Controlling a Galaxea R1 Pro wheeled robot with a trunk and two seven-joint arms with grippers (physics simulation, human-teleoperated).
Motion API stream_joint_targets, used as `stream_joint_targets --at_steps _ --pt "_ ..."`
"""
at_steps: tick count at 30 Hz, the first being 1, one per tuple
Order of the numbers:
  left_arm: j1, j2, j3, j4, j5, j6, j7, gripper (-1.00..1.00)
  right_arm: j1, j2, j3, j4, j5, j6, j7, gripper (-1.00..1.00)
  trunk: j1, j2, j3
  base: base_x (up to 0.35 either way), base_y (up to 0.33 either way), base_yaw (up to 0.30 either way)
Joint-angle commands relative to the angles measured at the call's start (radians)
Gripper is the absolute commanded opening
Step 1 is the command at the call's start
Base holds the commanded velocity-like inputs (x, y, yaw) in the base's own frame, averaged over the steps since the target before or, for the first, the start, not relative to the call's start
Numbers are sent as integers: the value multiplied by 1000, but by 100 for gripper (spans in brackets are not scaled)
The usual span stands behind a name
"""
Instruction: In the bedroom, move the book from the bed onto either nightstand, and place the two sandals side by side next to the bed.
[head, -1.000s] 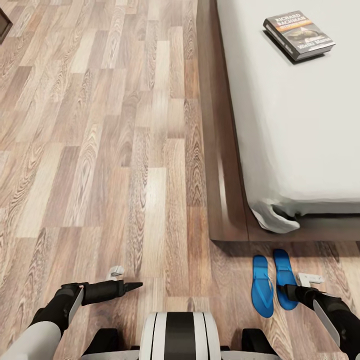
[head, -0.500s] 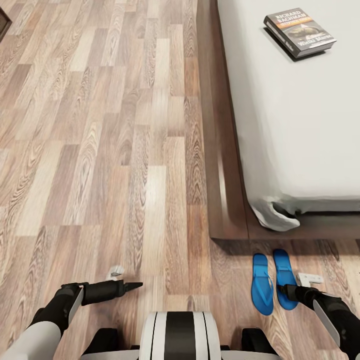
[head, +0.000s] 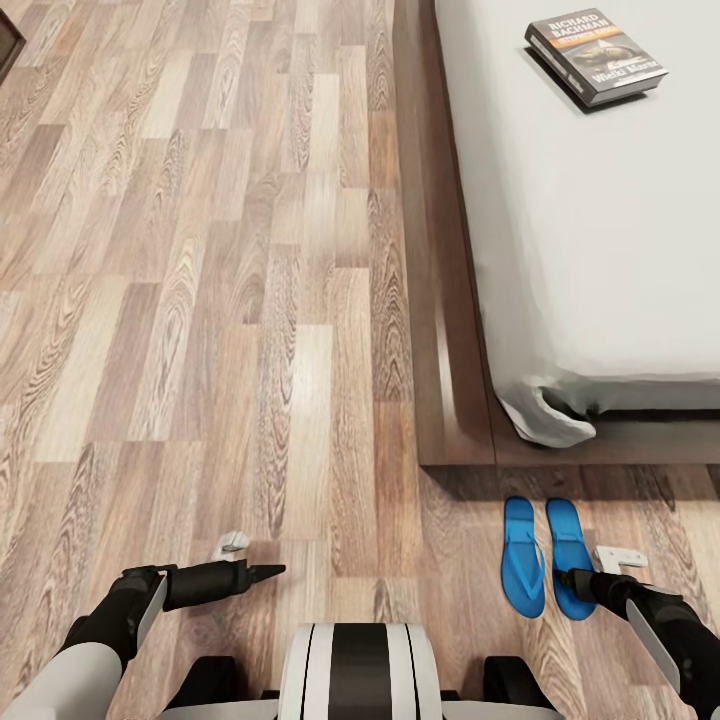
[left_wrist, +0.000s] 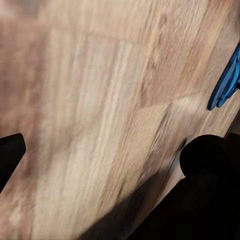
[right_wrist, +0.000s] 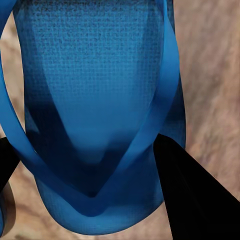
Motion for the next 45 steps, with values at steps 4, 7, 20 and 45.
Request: stream_joint_targets --at_steps 4,7,20,45 --pt "-1 -1 6 -1 -10 9 -7 100 0 0 -3 -1 -5 6 2 -100 1 -1 -8 0 0 0" --pt "-1 -1 6 -1 -10 9 -6 100 0 0 -3 -1 -5 6 2 -100 1 -1 -8 0 0 0" --pt "-1 -1 7 -1 -9 9 -7 100 0 0 -3 -1 -5 6 1 -100 1 -1 -8 0 0 0" --pt "-1 -1 7 -1 -9 10 -9 100 0 0 -3 -1 -5 6 2 -100 -1 0 7 0 0 0"
